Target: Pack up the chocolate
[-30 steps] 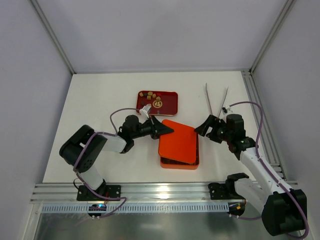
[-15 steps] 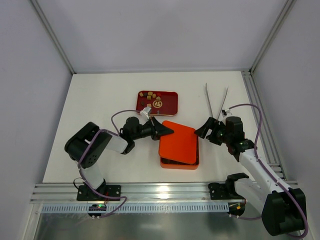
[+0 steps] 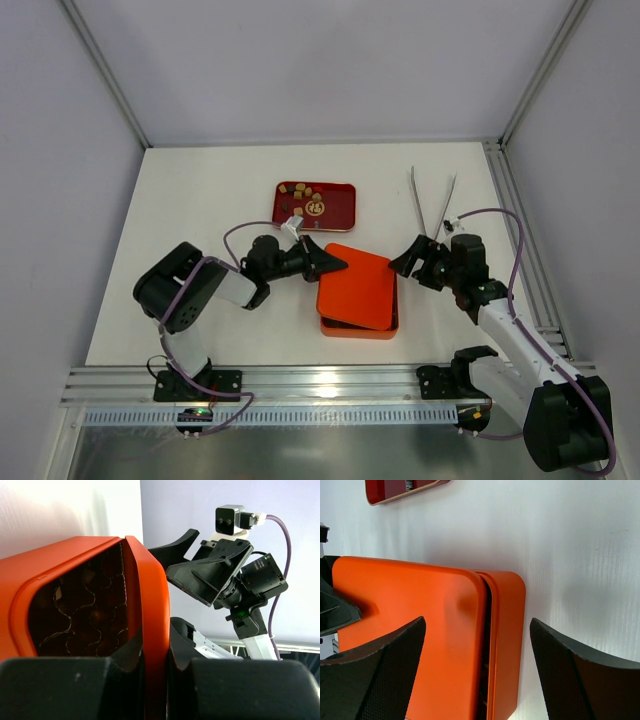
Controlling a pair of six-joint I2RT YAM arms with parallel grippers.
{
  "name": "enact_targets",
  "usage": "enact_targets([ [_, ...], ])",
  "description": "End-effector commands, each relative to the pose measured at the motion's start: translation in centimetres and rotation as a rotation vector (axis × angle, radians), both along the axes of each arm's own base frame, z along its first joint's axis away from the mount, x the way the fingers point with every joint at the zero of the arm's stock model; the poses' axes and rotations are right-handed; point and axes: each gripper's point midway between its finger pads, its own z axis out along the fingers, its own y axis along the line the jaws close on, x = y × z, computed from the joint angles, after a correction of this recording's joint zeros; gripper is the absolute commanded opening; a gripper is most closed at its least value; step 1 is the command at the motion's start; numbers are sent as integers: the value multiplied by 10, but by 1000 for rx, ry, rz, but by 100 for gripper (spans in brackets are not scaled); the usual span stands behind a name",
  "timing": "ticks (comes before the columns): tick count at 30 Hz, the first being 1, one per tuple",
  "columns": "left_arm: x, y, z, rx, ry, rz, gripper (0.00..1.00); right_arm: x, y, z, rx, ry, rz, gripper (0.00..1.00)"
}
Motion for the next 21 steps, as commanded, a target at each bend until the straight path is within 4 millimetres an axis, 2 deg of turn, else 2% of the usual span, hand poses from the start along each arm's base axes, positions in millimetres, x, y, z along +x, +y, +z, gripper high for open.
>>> enact_targets([
  [1,-3,-1,4,-20,-49,-15,13,9,-1,5,0,-50,-10,85],
  [8,-3,-1,1,-13,-50,-16,24,8,-1,3,-1,-49,-8,85],
  [14,-5,0,2,-12,-57,-15,37,7,-1,2,1,-51,-10,84],
  [21,-8,4,-2,0,-50,-11,45,6,-1,-1,-2,-46,-9,84],
])
